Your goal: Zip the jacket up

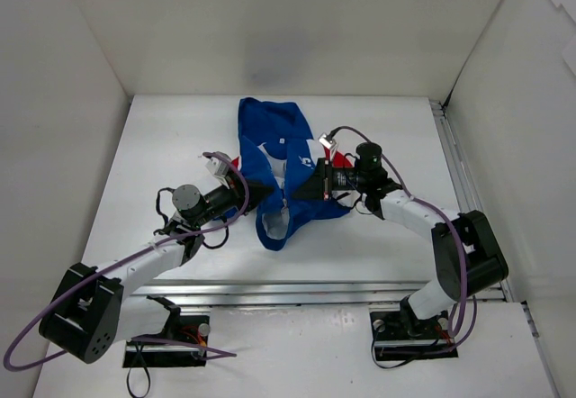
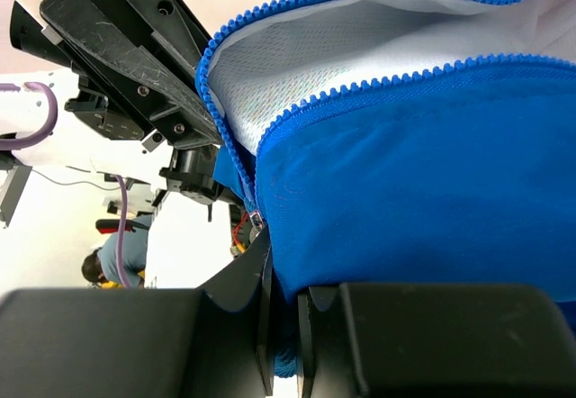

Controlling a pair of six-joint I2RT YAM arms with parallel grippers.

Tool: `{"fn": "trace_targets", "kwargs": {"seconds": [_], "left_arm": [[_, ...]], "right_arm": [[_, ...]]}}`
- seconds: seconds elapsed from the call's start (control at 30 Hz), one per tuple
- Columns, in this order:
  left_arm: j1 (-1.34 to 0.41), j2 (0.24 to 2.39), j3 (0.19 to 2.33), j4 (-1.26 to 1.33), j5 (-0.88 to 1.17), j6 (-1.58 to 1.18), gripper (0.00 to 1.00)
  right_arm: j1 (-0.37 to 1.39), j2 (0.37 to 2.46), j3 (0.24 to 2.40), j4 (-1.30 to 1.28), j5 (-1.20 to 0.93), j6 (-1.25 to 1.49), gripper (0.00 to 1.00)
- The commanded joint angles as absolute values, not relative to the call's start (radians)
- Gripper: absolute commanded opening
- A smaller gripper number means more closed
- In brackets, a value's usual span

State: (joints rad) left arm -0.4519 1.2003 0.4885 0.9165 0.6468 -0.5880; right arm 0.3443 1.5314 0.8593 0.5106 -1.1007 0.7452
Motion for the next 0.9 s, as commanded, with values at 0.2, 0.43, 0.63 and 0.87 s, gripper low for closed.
{"fn": "trace_targets", "kwargs": {"seconds": [0.2, 0.43, 0.63, 0.87], "left_arm": [[-0.457, 1.192, 0.526, 1.034, 0.661, -0.600, 0.05], [-0.457, 1.186, 0.528, 1.022, 0.658, -0.595, 0.05], [-0.466, 1.201, 0.535, 1.020, 0.660, -0.594, 0.05], [-0.476, 1.180, 0.538, 0.970, 0.638, -0.557, 0.05]], "right_arm": [[0.348, 1.480, 0.919, 0.621, -1.095, 0.773, 0.00], [0.356, 1.483, 0.920, 0.629, -1.081, 0.785, 0.00], [0.362, 1.480, 0.925, 0.640, -1.080, 0.802, 0.00], [0.374, 1.477, 0.922, 0.641, -1.068, 0.828, 0.00]]}}
